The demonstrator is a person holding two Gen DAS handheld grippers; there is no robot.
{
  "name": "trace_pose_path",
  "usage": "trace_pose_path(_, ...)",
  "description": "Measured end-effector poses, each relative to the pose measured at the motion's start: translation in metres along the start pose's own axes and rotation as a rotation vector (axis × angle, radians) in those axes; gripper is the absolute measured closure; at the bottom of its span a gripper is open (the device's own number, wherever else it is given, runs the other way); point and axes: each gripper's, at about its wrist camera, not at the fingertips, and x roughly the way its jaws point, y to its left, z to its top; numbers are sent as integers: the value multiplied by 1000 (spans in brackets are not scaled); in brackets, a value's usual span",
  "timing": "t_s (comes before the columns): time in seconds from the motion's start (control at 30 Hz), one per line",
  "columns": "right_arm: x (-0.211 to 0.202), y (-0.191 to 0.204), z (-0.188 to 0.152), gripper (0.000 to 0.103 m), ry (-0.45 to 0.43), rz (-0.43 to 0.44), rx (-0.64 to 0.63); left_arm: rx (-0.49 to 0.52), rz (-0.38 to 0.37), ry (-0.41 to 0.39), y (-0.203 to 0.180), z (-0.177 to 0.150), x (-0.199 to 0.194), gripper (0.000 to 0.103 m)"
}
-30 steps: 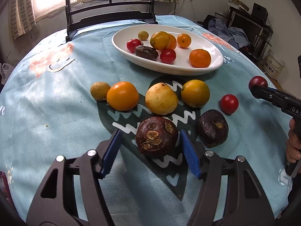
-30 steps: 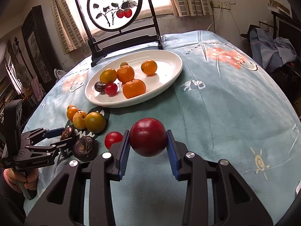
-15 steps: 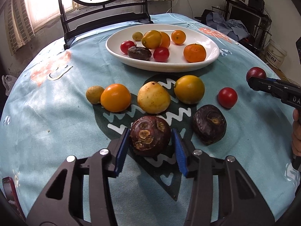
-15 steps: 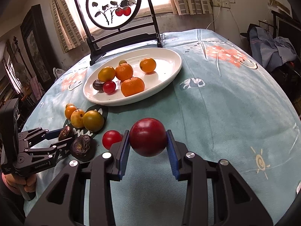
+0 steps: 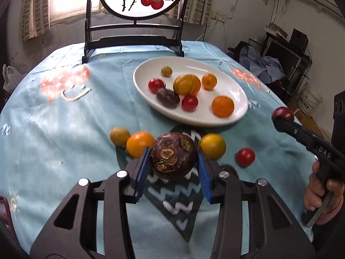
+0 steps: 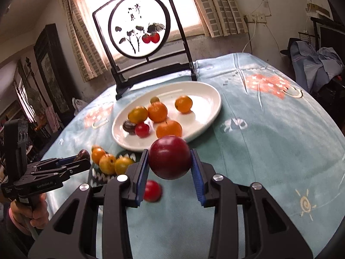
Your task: Organize fruits
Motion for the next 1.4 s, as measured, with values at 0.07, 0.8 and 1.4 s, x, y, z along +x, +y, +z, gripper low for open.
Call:
trace_pose_path(0.07, 10, 3, 14, 65, -31, -14, 11, 2, -6, -18, -7, 25, 10, 60)
trace_pose_path(0.8, 44, 42, 22, 44, 81, 54, -51, 36, 353, -70, 19, 24, 11, 2)
trace_pose_path(1.4, 68, 103, -45, 44, 384, 20, -340, -86, 364, -29, 54, 19, -1, 2)
